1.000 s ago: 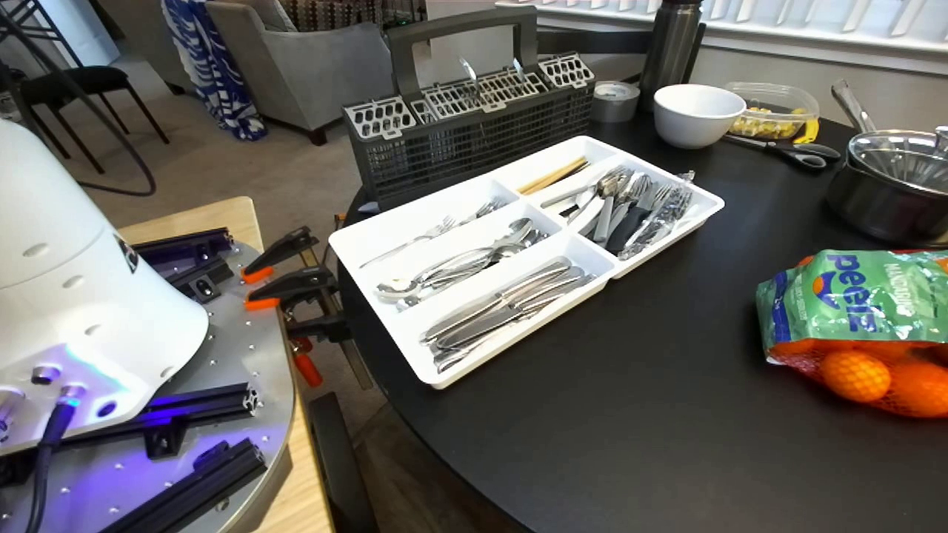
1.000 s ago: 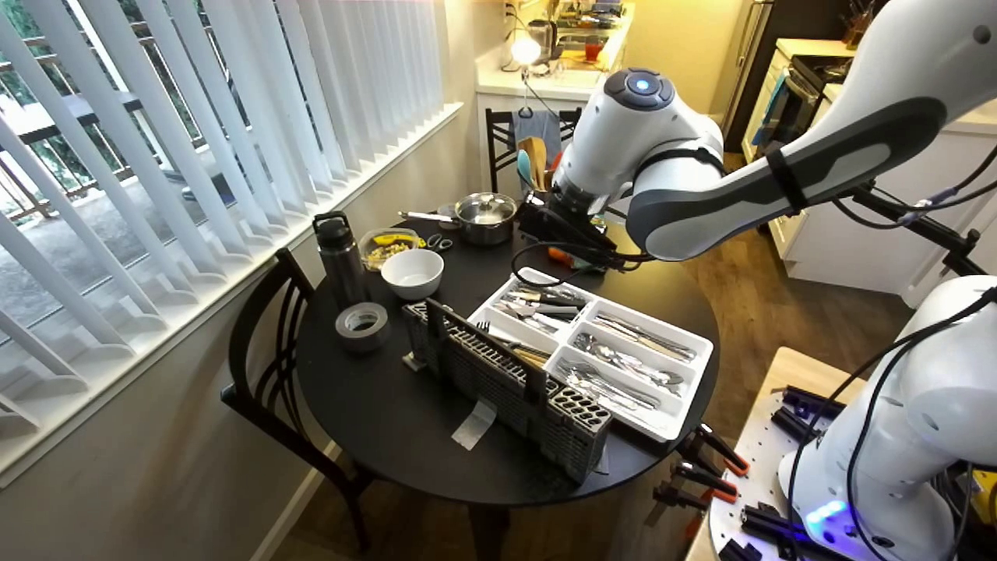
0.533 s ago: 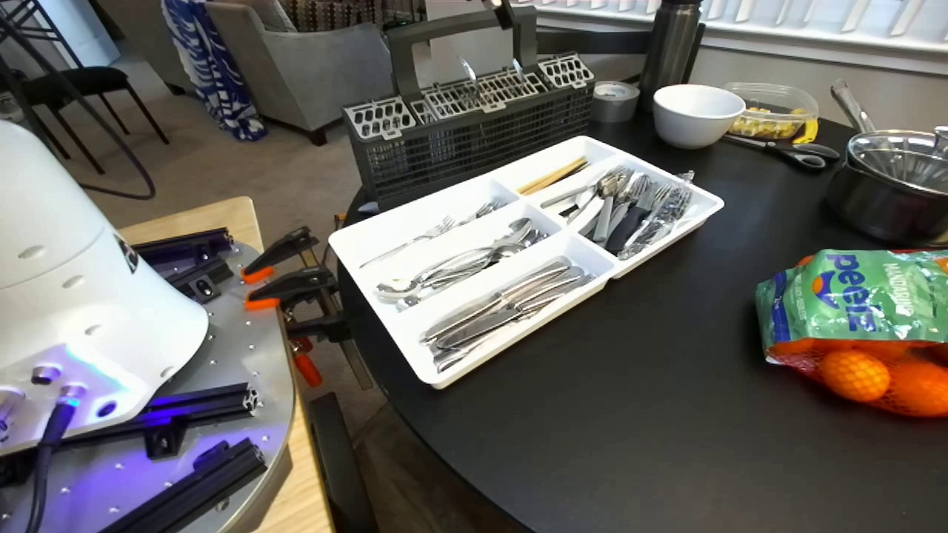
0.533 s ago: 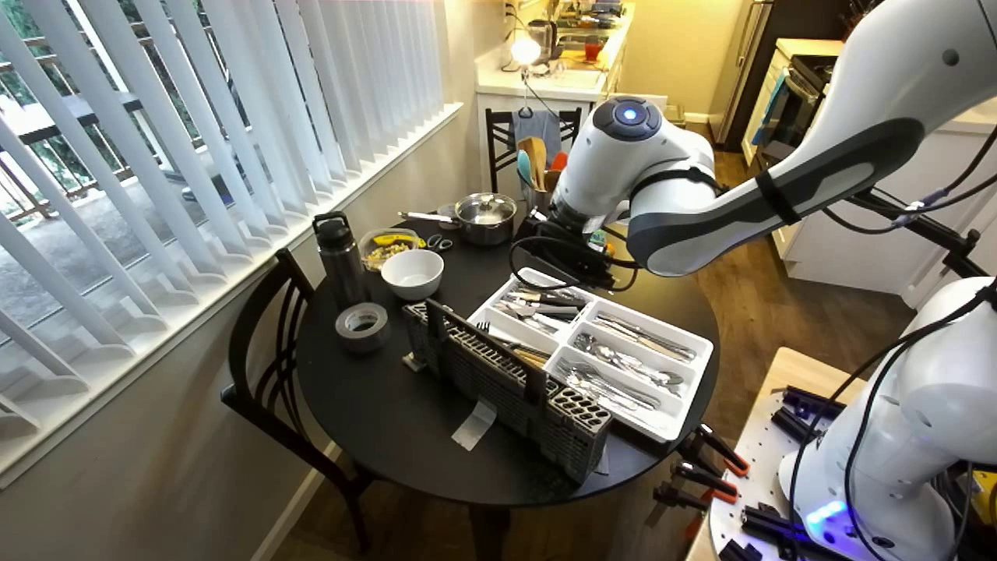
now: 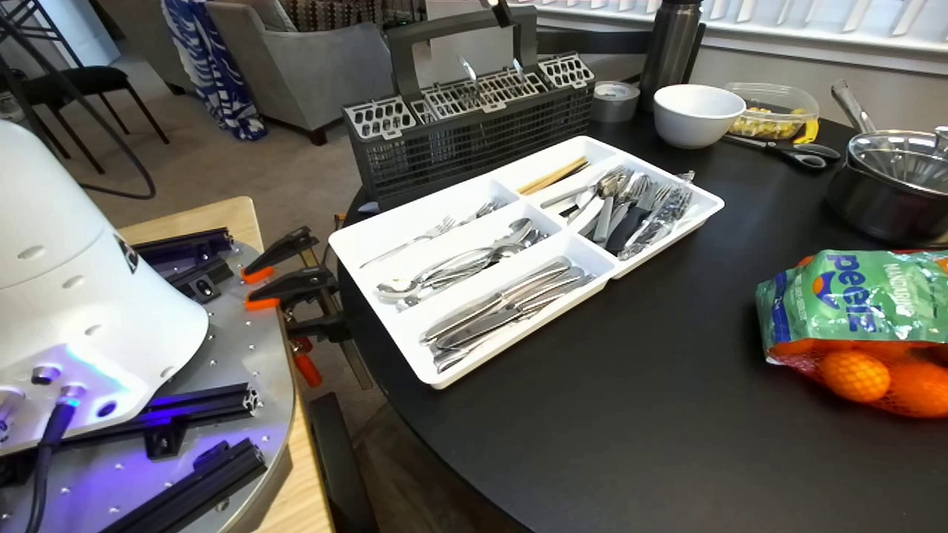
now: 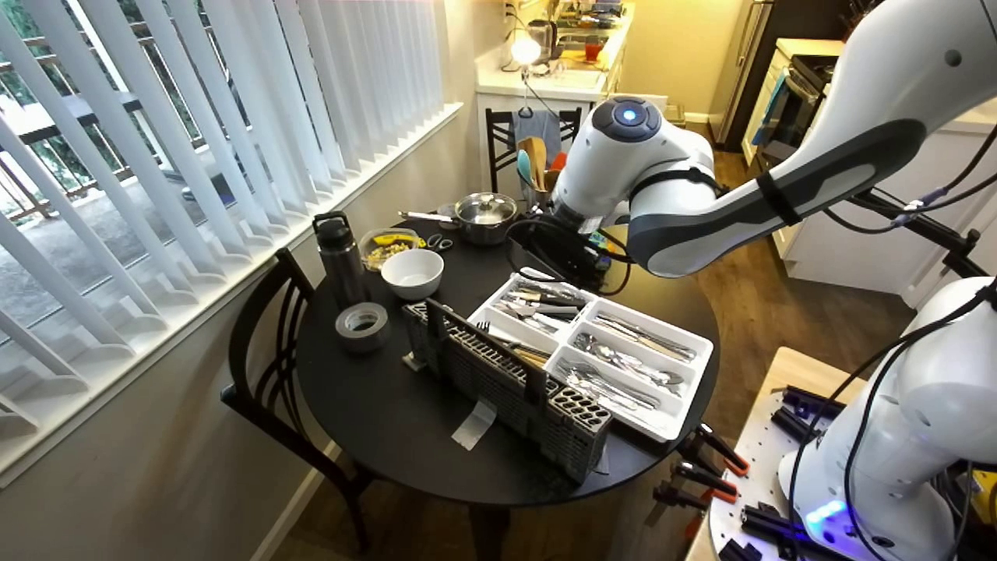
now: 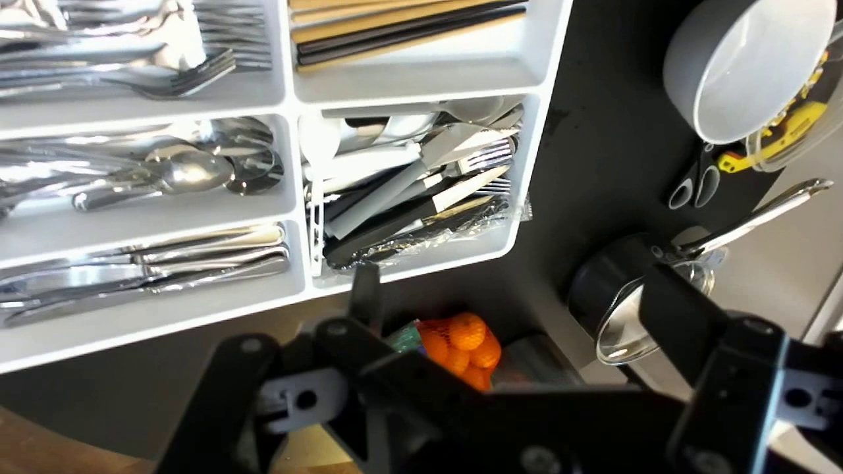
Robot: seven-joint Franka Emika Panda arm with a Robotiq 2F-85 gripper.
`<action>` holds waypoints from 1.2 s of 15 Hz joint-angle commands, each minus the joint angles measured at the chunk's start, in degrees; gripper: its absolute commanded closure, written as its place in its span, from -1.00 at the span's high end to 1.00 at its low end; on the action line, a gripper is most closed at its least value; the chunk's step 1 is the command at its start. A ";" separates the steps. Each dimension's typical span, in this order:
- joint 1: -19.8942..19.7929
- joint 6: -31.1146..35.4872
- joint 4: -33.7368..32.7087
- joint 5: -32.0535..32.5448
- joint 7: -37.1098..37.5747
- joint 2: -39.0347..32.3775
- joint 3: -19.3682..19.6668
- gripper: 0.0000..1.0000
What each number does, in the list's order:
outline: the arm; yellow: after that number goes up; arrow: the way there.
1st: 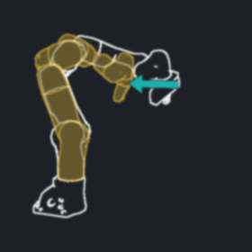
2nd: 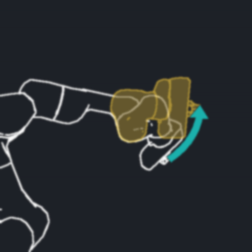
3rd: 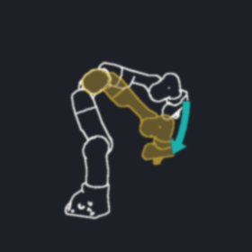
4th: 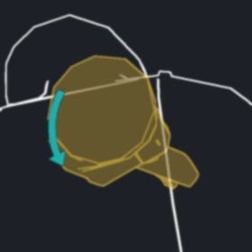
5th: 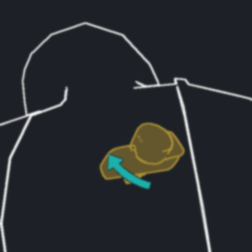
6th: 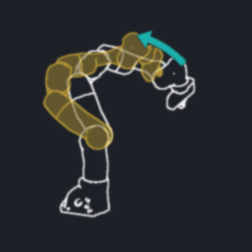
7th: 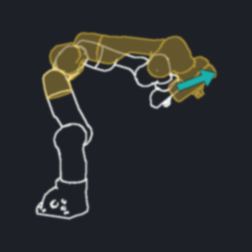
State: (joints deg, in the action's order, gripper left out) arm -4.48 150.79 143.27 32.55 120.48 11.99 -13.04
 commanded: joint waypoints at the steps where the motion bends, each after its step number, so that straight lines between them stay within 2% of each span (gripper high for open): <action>1: -2.75 -0.87 0.84 1.30 15.39 0.85 -5.62 1.00; 5: -2.86 -5.08 0.00 1.03 32.46 -1.02 -10.92 1.00; 6: 0.60 -7.32 -0.48 1.15 36.08 -1.95 -8.81 1.00; 7: -6.51 -9.46 0.13 -7.46 29.53 1.68 -15.27 1.00; 8: -6.29 -10.62 0.15 -8.61 30.11 1.32 -15.93 1.00; 9: -8.41 -10.98 0.38 -10.88 29.37 1.91 -18.27 1.00; 14: -15.48 -8.80 -0.13 -11.26 29.29 -0.86 -26.99 1.00; 18: -19.39 -4.69 -0.88 -9.53 29.28 -5.96 -31.97 1.00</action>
State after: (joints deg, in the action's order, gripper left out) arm -20.56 142.37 143.06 22.15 149.77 9.78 -41.68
